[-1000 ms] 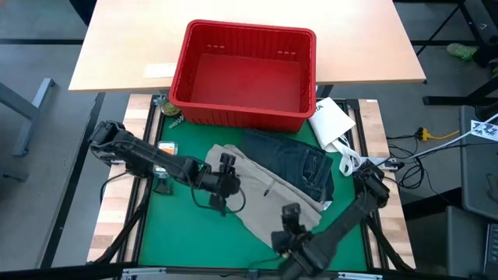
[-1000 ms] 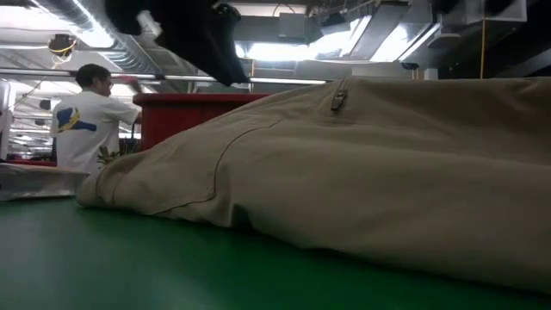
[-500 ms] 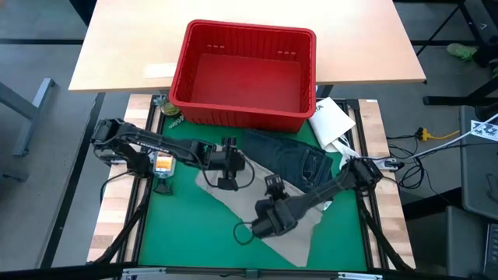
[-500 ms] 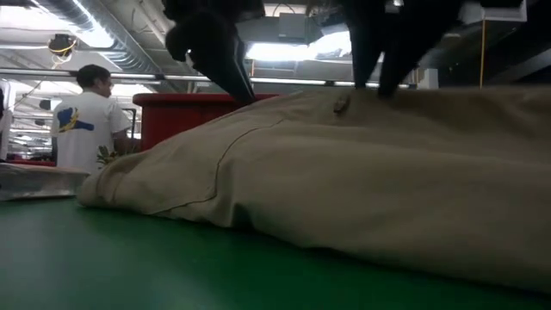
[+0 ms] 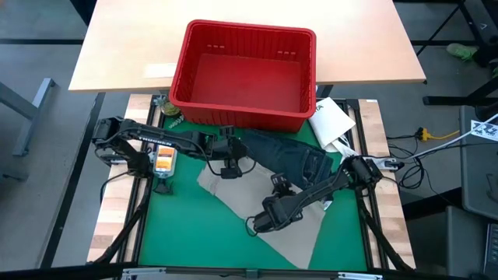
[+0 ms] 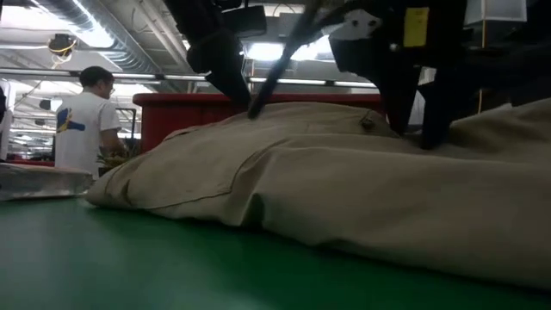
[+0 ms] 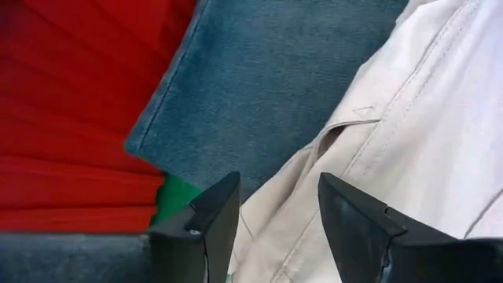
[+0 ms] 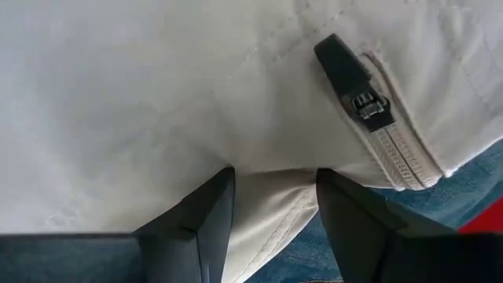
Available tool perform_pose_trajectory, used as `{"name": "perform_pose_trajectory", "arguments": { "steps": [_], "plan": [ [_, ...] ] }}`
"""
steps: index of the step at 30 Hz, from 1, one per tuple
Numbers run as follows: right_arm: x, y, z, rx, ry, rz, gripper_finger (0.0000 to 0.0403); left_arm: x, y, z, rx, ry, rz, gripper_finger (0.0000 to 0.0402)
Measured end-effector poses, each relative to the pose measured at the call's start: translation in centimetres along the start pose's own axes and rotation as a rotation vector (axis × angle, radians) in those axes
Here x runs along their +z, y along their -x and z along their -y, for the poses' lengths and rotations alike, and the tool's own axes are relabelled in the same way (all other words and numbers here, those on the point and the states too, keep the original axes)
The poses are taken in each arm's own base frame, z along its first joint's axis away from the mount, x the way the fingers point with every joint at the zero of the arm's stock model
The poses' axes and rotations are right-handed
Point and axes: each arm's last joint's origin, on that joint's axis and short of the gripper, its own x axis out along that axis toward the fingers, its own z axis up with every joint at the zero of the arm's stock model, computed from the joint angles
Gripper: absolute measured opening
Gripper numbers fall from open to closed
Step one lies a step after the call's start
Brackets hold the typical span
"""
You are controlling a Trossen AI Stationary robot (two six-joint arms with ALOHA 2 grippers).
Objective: Fold Laundry from Bin
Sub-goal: Fold the gray shorts
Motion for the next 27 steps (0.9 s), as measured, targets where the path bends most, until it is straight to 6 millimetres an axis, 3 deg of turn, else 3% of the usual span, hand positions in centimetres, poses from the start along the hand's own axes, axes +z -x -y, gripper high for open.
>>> {"name": "perform_pose_trajectory", "arguments": {
  "steps": [6, 11, 18, 27],
  "plan": [
    [0.0, 2.0, 0.8, 0.018, -0.003, 0.076, 0.0184, -0.1, 0.2, 0.7, -0.012, -0.023, -0.010, 0.0169],
    [-0.8, 4.1, 0.3, 0.041, 0.001, 0.146, 0.0184, -0.6, 0.8, 1.7, -0.028, -0.068, -0.050, 0.0169],
    [-1.8, 6.1, -2.9, 0.057, 0.030, 0.204, 0.0184, -1.1, 2.6, 2.4, -0.035, -0.067, -0.058, 0.0169],
    [-3.0, 7.9, -8.1, 0.162, -0.083, 0.271, 0.0184, -1.7, 5.0, 3.6, -0.067, -0.006, -0.054, 0.0169]
  ]
}}
